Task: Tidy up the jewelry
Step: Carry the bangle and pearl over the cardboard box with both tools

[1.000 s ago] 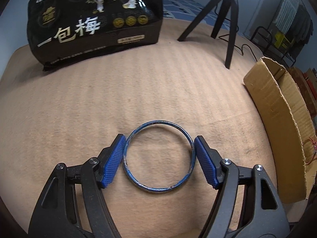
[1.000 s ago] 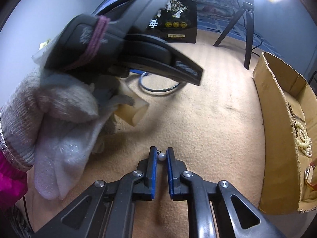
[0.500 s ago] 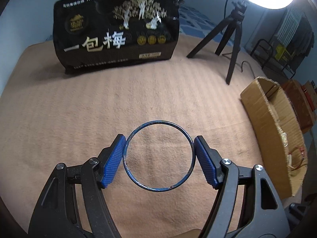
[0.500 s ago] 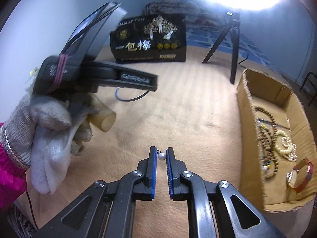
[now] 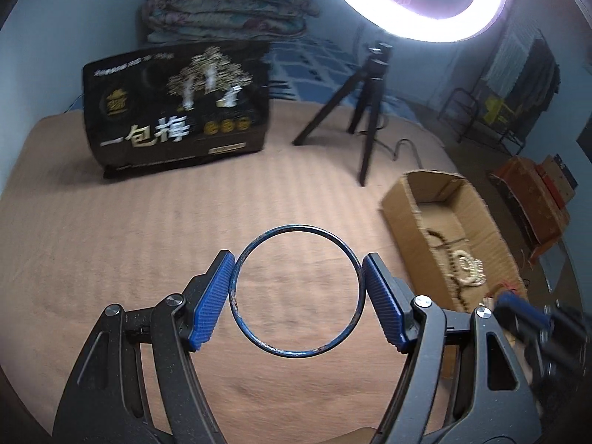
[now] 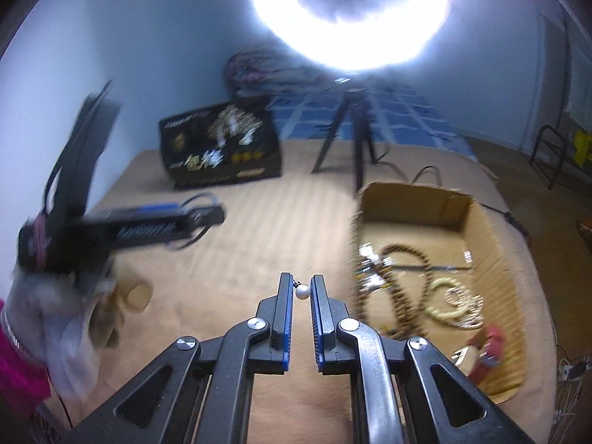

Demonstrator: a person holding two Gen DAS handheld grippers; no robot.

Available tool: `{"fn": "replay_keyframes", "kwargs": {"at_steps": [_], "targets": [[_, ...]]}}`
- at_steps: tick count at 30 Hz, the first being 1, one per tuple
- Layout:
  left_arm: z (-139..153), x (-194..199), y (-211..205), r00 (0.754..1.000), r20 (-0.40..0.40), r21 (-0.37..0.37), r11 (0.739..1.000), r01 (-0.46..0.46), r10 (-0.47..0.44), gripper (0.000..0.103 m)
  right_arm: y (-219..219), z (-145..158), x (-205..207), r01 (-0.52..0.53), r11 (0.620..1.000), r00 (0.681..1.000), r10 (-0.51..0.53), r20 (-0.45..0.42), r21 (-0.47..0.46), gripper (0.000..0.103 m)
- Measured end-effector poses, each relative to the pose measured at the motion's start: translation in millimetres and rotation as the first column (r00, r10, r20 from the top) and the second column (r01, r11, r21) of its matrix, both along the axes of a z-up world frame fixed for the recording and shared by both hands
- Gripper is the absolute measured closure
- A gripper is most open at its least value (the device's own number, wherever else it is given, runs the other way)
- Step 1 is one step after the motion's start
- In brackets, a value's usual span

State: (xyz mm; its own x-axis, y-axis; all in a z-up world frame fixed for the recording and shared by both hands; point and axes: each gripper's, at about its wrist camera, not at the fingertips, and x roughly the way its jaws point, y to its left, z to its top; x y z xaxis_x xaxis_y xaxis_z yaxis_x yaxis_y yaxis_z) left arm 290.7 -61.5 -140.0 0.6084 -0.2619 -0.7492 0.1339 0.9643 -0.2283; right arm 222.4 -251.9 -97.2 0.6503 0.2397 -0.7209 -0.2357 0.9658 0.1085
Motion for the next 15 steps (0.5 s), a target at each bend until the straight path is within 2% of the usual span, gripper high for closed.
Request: {"fn": "replay_keyframes", "kwargs": {"at_steps": [8,15], "targets": [[17.8,-16.7,-48.2,0.995,0.031,-0.015,0.995,0.100,-0.100,0.030,-51.0,15.4,25.6,0.093,0.996,0.995,-0.093,0.029,-0.005,0.096],[23.1,-23.0,-90.5,0.985,0.047,-0.019,0.986,0.168,-0.167,0.030,-89.2,12.6,49.0,0.165,0.986,0.986,-0.165,0.028,-0.003,0.096]]}}
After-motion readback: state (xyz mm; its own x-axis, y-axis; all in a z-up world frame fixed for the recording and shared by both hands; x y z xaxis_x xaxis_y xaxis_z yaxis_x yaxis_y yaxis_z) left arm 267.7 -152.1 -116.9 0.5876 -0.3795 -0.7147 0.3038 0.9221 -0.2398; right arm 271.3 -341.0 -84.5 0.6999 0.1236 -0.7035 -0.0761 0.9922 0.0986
